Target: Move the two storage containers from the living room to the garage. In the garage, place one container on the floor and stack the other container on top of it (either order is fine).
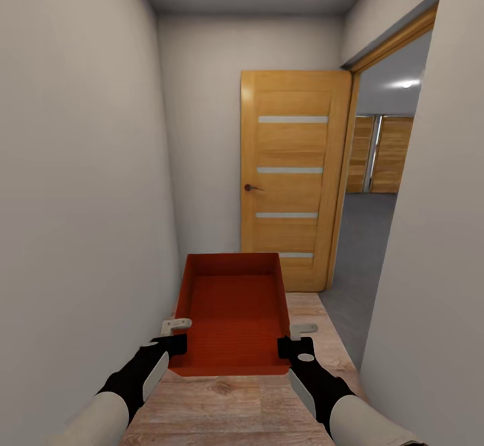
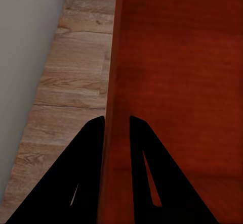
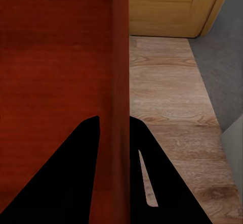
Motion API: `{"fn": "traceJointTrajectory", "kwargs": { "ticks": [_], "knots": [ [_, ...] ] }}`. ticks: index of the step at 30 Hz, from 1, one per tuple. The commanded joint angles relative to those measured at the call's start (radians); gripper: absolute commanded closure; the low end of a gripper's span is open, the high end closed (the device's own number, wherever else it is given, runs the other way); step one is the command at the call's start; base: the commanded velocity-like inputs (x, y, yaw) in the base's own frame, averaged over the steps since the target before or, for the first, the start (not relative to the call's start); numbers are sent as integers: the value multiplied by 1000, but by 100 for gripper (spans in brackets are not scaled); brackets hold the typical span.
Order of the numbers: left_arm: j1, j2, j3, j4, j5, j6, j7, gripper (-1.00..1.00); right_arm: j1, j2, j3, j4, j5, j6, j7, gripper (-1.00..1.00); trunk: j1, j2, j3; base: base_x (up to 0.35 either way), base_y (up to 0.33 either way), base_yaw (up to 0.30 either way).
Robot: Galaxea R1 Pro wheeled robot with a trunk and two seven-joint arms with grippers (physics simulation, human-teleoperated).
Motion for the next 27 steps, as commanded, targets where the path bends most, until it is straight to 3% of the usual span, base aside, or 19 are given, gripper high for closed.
{"fn": "traceJointTrajectory", "kwargs": {
  "ticks": [1, 18, 27],
  "knots": [
    [-1, 24, 0, -16, 0, 1, 13, 100, 0, -1, 22, 2, -31, 1, -2, 100, 0, -1, -1, 119, 20, 0],
    [-1, 23, -1, -25, 0, 1, 13, 100, 0, 0, 18, -4, -33, 5, -6, 100, 0, -1, -1, 13, 2, -3],
    [-1, 24, 0, -27, 0, 1, 14, 100, 0, 7, 17, -5, -35, 8, -7, 100, 0, -1, -1, 0, 0, -212]
  ]
}}
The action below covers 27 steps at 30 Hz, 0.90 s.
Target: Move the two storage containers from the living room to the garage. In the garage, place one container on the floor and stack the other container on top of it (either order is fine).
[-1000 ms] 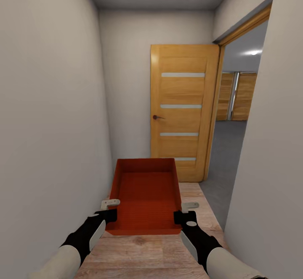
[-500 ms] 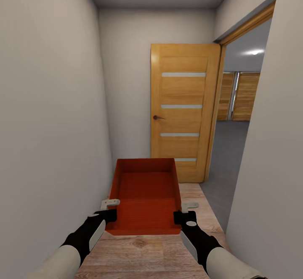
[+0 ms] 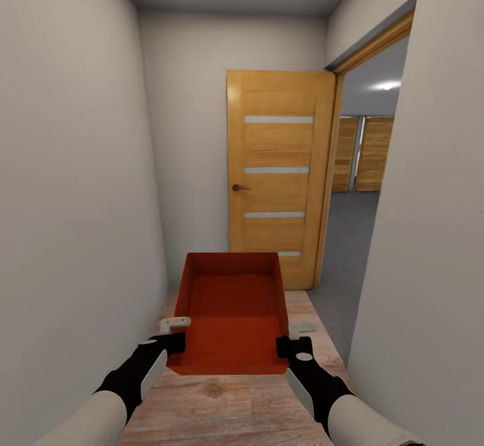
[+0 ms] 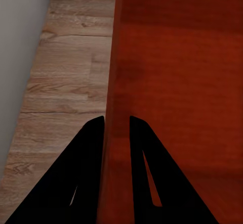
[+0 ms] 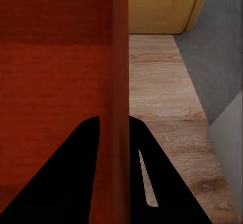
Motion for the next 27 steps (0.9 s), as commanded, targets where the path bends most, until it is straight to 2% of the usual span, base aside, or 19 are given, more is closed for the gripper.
{"fn": "traceJointTrajectory", "kwargs": {
  "ticks": [1, 10, 18, 27],
  "knots": [
    [-1, 12, 14, -5, -7, -23, 15, 100, 0, -1, 17, 2, -28, 2, 4, 100, 0, -1, -1, 0, 0, -278],
    [-1, 12, 14, -5, -7, -23, 16, 100, 0, 0, 18, 3, -28, 3, 4, 100, 0, -1, -1, 23, 10, -282],
    [-1, 11, 14, -4, -7, -22, 15, 100, 0, -2, 18, 3, -28, 3, 4, 100, 0, -1, -1, 213, 177, -281],
    [-1, 12, 14, -4, -7, -23, 15, 100, 0, -1, 18, 4, -28, -2, 4, 100, 0, -1, -1, 215, 161, -58]
  ]
}}
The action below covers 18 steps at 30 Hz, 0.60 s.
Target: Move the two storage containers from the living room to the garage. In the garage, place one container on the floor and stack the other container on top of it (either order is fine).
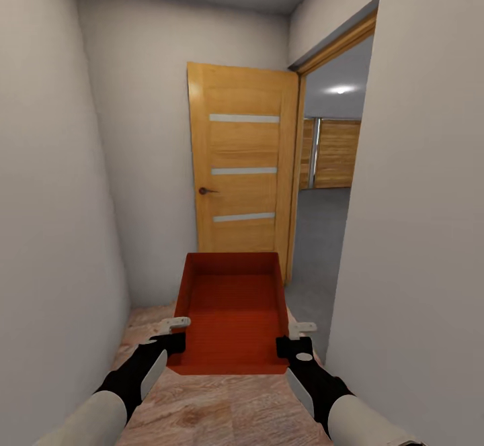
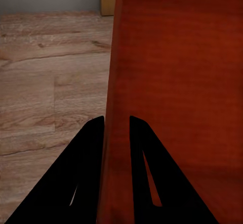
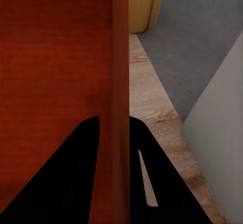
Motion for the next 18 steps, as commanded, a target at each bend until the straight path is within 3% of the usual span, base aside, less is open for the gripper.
{"fn": "traceJointTrajectory", "kwargs": {
  "ticks": [1, 12, 18],
  "knots": [
    [-1, 11, 15, -5, -7, -20, 15, 100, 0, -1, 19, 2, -28, 2, 4, 100, 0, -1, -1, 120, 21, -2],
    [-1, 12, 15, -6, -7, -21, 15, 100, 0, 1, 18, 2, -27, 0, 4, 100, 0, -1, -1, 49, 4, -3],
    [-1, 12, 15, -6, -7, -21, 15, 100, 0, 3, 17, 2, -27, 2, 2, 100, 0, -1, -1, 2, 0, -174]
  ]
}}
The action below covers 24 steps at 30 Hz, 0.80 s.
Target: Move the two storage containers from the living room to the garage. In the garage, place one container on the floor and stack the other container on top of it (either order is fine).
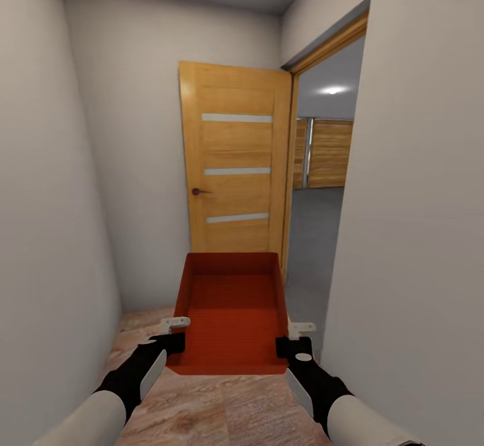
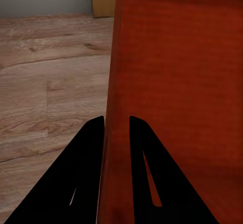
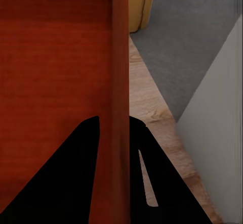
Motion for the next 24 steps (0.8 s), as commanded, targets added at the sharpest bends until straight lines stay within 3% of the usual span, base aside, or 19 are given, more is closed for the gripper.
{"fn": "traceJointTrajectory", "kwargs": {
  "ticks": [1, 8, 24],
  "knots": [
    [-1, 7, 23, -5, -14, -24, 15, 100, 0, -1, 17, 1, -27, 2, 7, 100, 0, -1, -1, 18, 0, -239],
    [-1, 7, 23, -5, -14, -23, 16, 100, 0, -2, 17, 1, -27, 2, 8, 100, 0, -1, -1, 129, 77, -192],
    [-1, 6, 23, -4, -14, -23, 15, 100, 0, -2, 17, 1, -27, 3, 8, 100, 0, -1, -1, 203, 148, -12]
  ]
}}
